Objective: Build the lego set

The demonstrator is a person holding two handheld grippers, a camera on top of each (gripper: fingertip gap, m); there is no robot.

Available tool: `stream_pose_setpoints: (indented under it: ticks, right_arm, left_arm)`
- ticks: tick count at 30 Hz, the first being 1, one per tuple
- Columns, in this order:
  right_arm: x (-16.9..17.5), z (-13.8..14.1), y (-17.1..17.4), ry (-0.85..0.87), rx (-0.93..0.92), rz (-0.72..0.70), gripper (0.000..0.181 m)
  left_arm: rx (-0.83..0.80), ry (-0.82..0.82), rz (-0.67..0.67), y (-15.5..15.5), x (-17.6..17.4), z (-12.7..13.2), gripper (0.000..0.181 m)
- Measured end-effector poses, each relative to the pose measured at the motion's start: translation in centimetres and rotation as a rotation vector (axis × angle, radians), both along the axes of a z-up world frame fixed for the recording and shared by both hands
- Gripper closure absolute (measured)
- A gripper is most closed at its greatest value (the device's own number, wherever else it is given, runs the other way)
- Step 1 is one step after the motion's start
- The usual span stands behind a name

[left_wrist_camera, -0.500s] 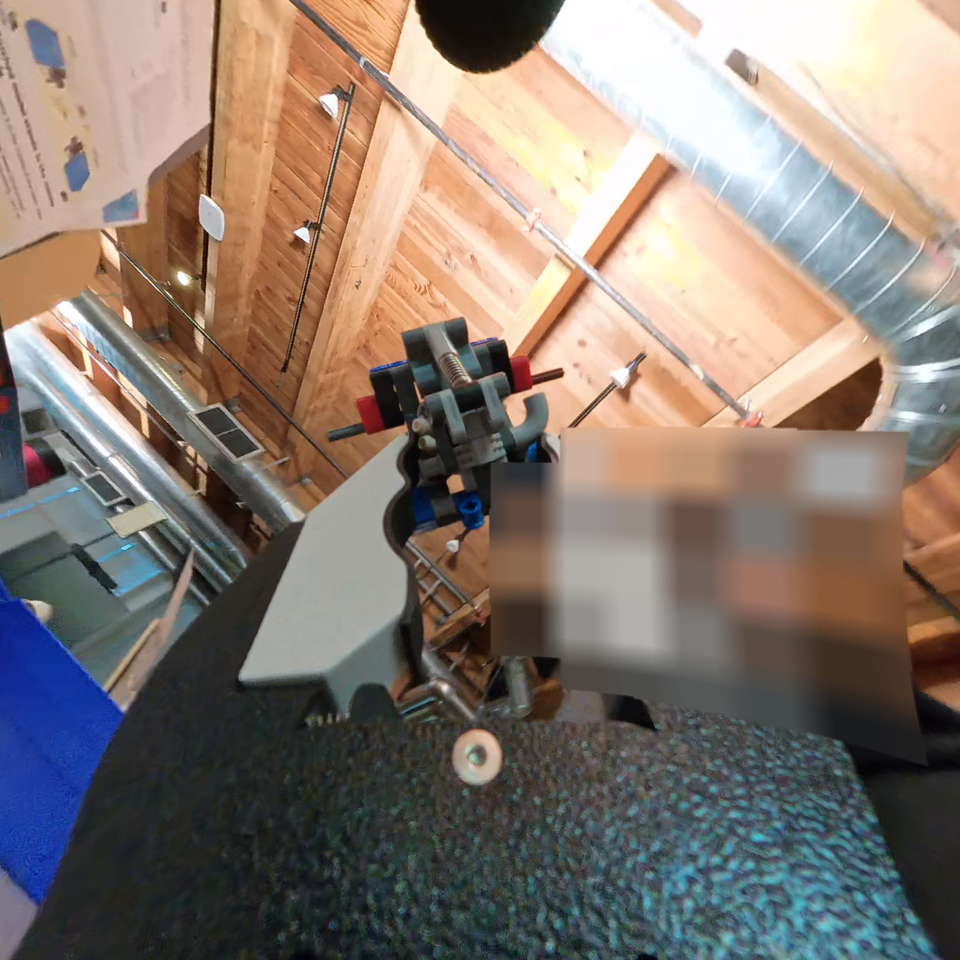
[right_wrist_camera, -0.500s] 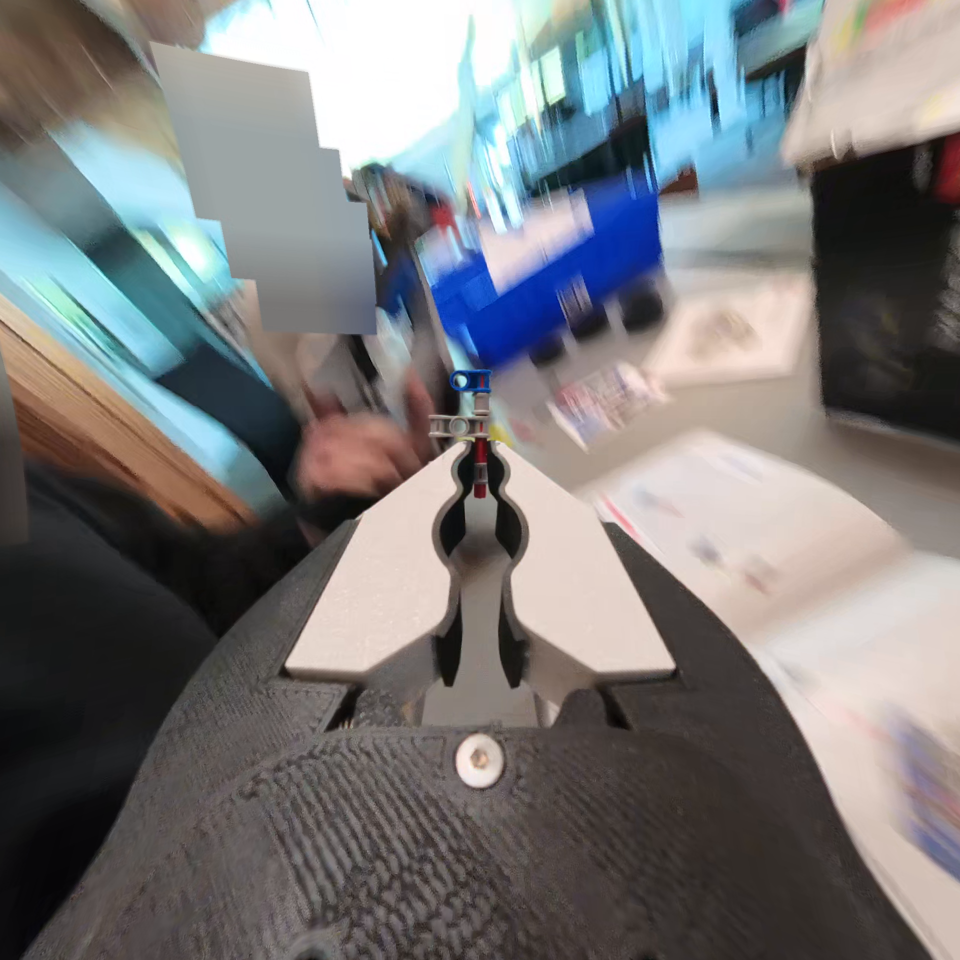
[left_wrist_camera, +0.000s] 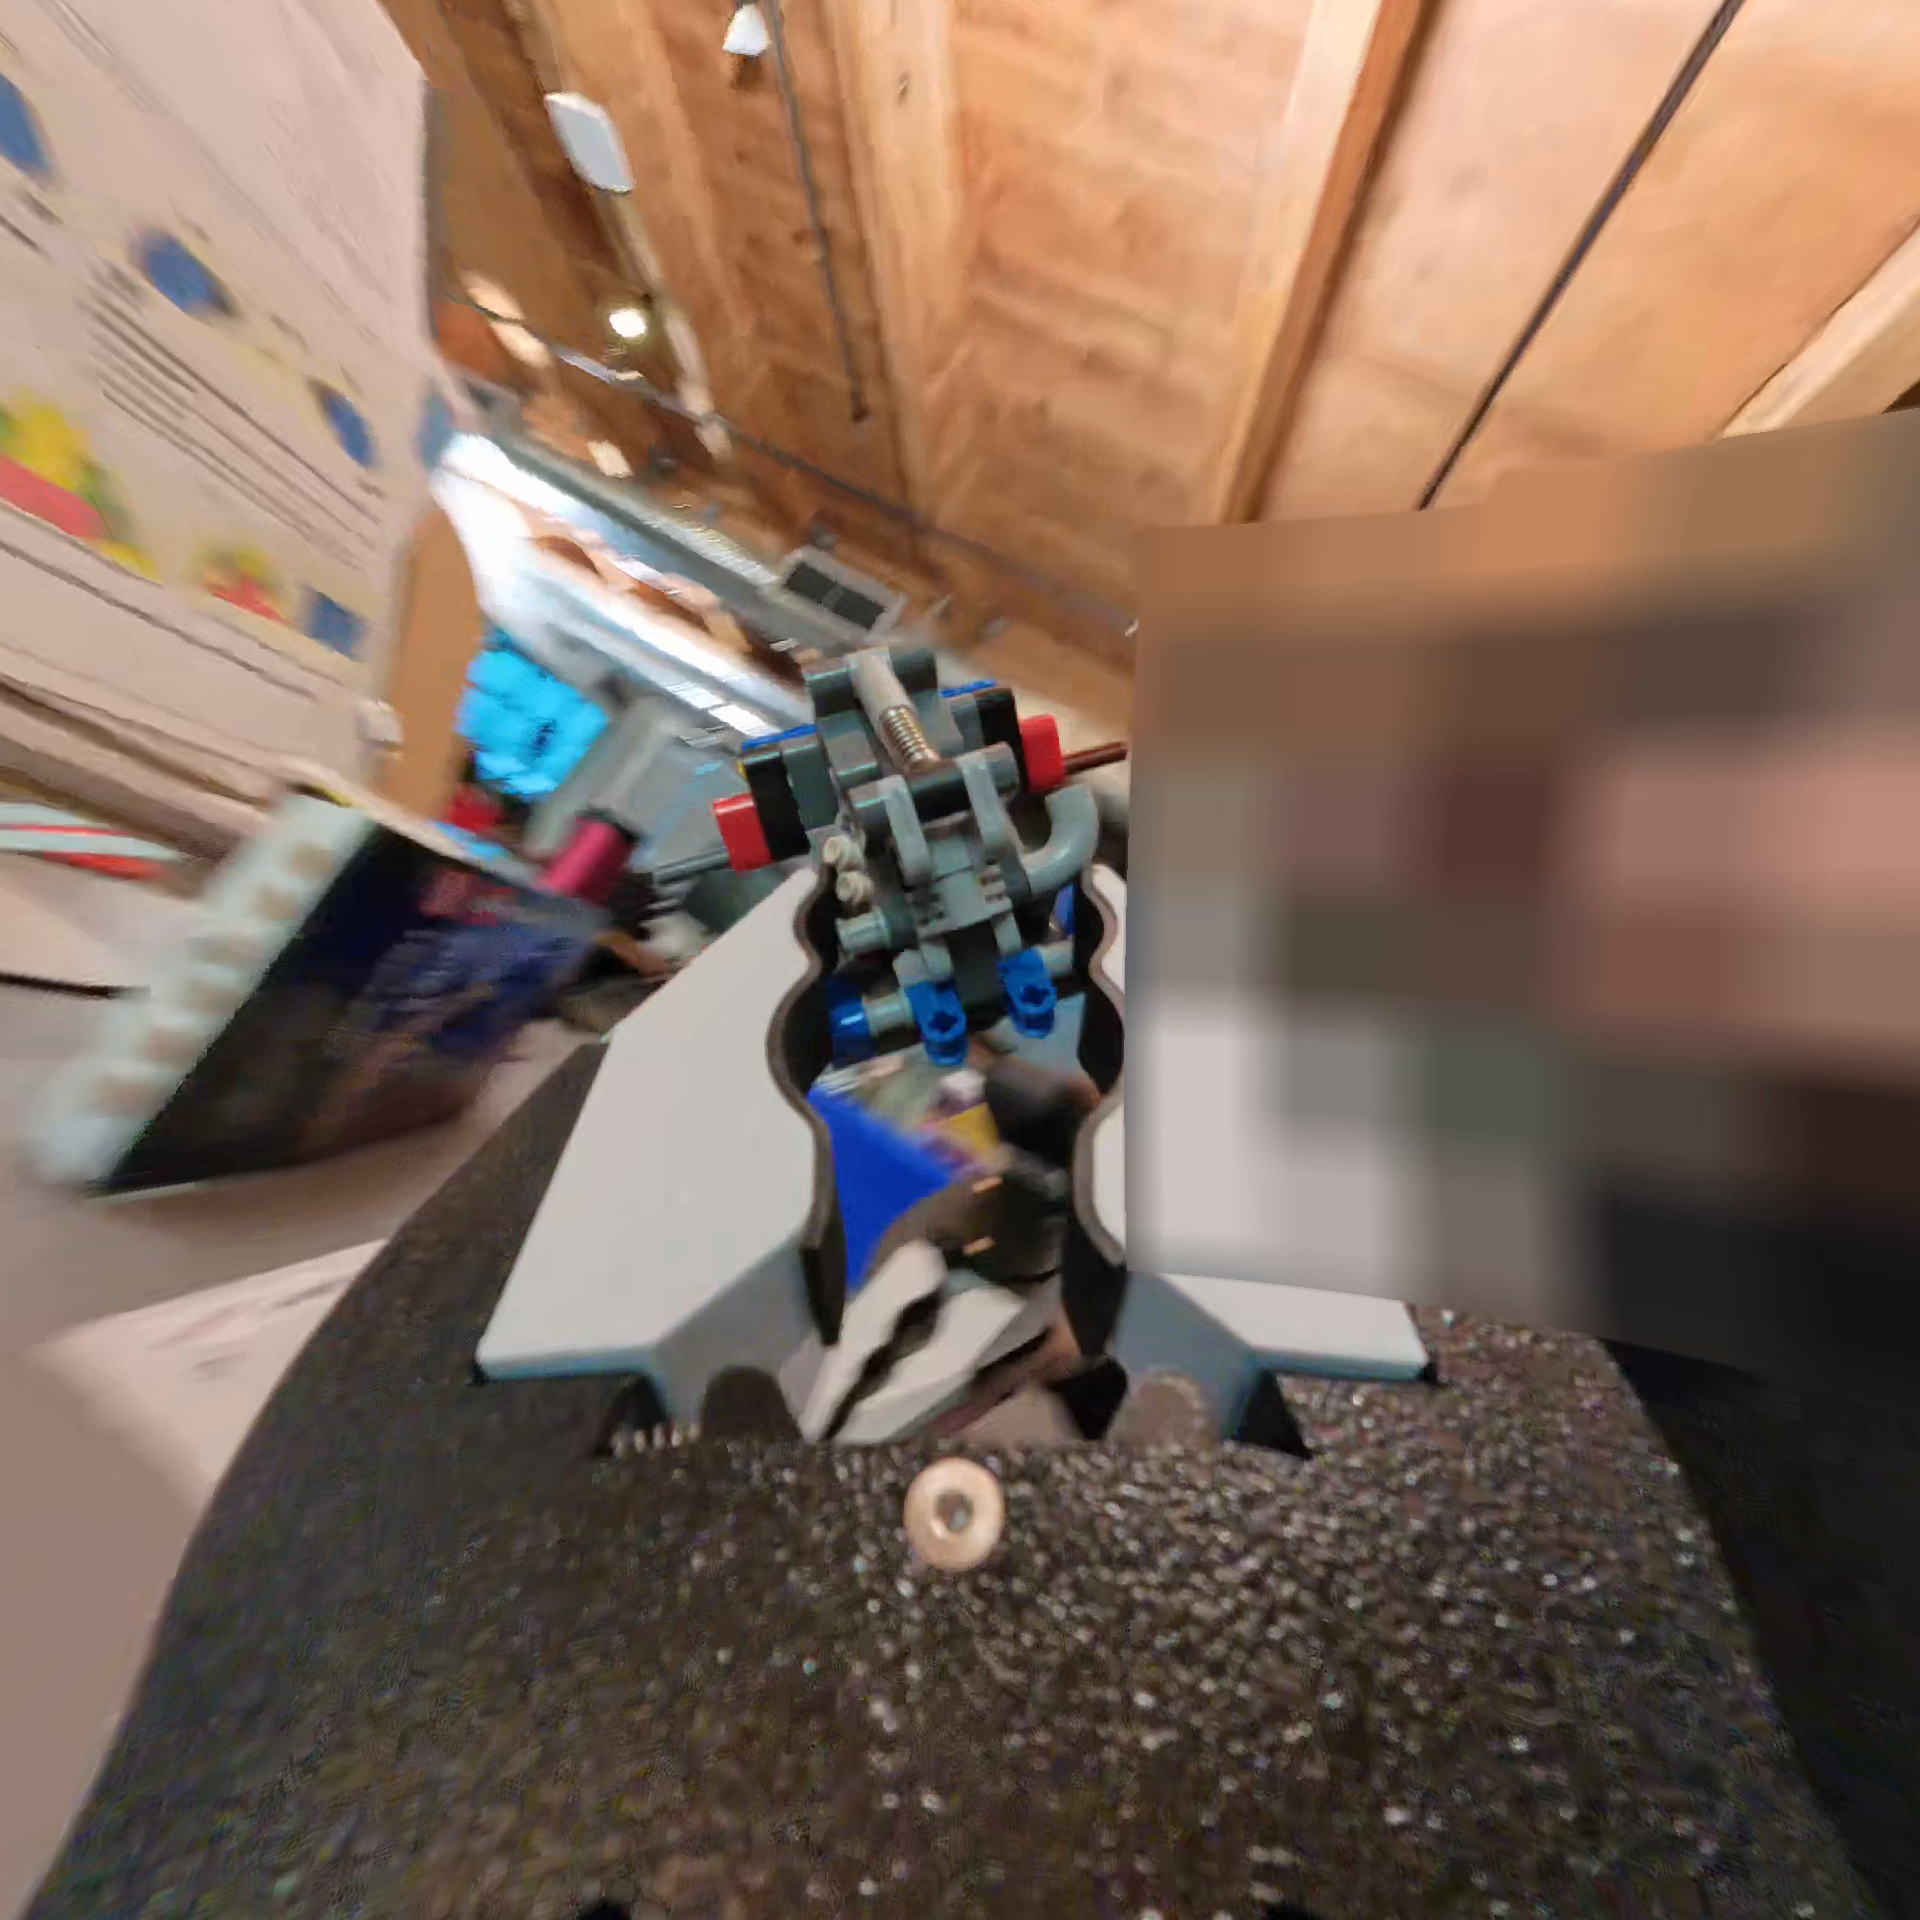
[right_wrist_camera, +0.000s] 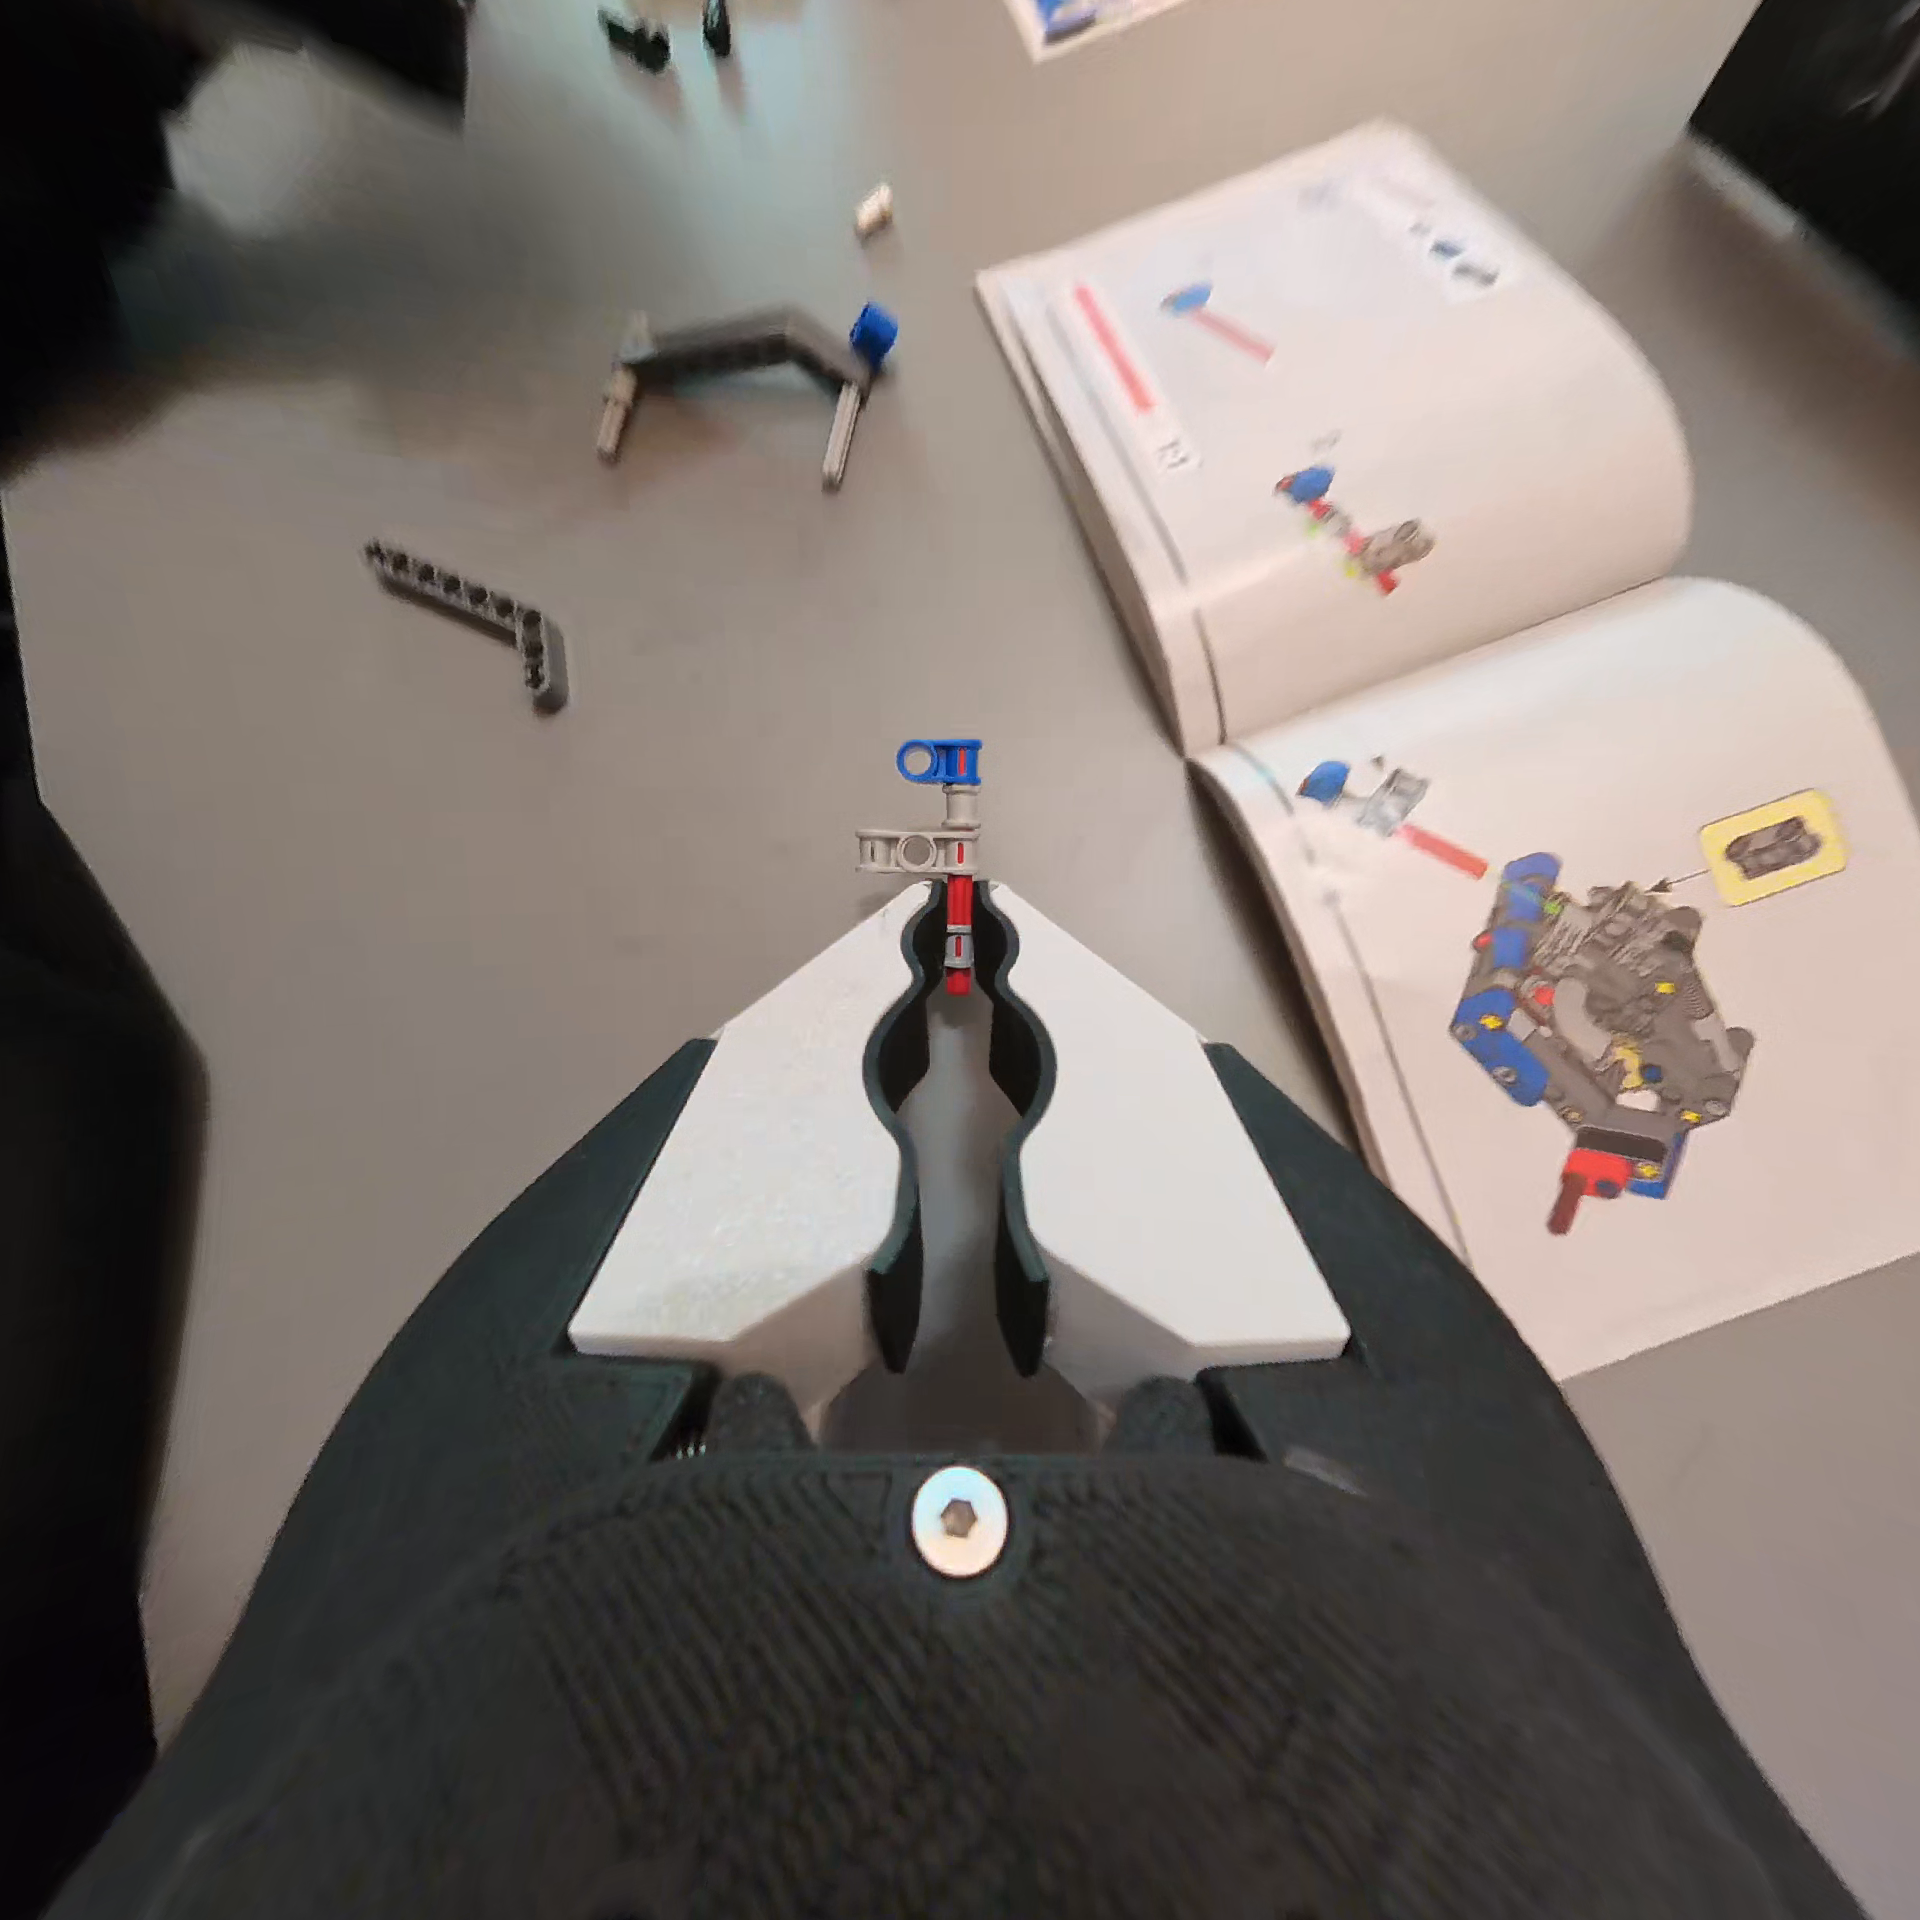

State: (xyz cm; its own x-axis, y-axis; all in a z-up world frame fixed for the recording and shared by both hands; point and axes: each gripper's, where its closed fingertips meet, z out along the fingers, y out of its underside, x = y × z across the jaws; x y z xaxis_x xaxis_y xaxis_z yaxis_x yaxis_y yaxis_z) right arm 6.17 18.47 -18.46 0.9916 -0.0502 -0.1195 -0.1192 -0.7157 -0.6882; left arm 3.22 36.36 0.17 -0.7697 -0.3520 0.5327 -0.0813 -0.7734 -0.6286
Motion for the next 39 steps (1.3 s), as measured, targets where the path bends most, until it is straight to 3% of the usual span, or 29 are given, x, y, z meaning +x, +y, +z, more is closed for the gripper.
stream_pose_setpoints:
  ticks: [1,4,6,14,17,22,26,33,39]
  right_arm:
    - [-0.2,-0.2,-0.1,0.003,-0.002,0.009,0.179]
    - [-0.9,-0.7,0.0,0.017,-0.012,0.044,0.179]
    - [-1.0,-1.1,0.0,0.008,-0.032,0.055,0.179]
    - [-1.8,-1.5,0.0,0.012,-0.043,0.081,0.179]
    - [-2.1,-1.5,-0.5,0.012,-0.047,0.064,0.179]
    - [-2.6,-1.5,-1.0,-0.003,-0.055,0.061,0.179]
    - [-2.6,-1.5,-1.0,0.003,-0.041,0.071,0.179]
    - [-2.7,-1.5,-1.6,-0.026,-0.064,0.108,0.178]
    - [-2.2,-1.2,-3.8,-0.079,-0.098,0.145,0.166]
  left_arm:
    - [0.102,0.03,0.069,0.9,-0.1,-0.7,0.139]
    - [0.37,0.079,0.231,2.6,-0.9,-2.5,0.139]
    - [0.521,0.094,0.247,1.9,-1.6,-3.7,0.139]
    - [0.96,0.158,0.093,-10.5,-0.4,-11.0,0.139]
    - [1.116,0.215,0.059,-12.3,0.0,-14.0,0.139]
    - [1.157,0.301,0.071,-11.5,0.2,-15.2,0.139]
    - [1.198,0.336,-0.014,-11.8,-0.5,-16.3,0.139]
    - [1.332,0.376,-0.039,-12.4,-0.1,-18.1,0.138]
    - [1.343,0.383,-0.089,-12.8,0.3,-18.2,0.138]
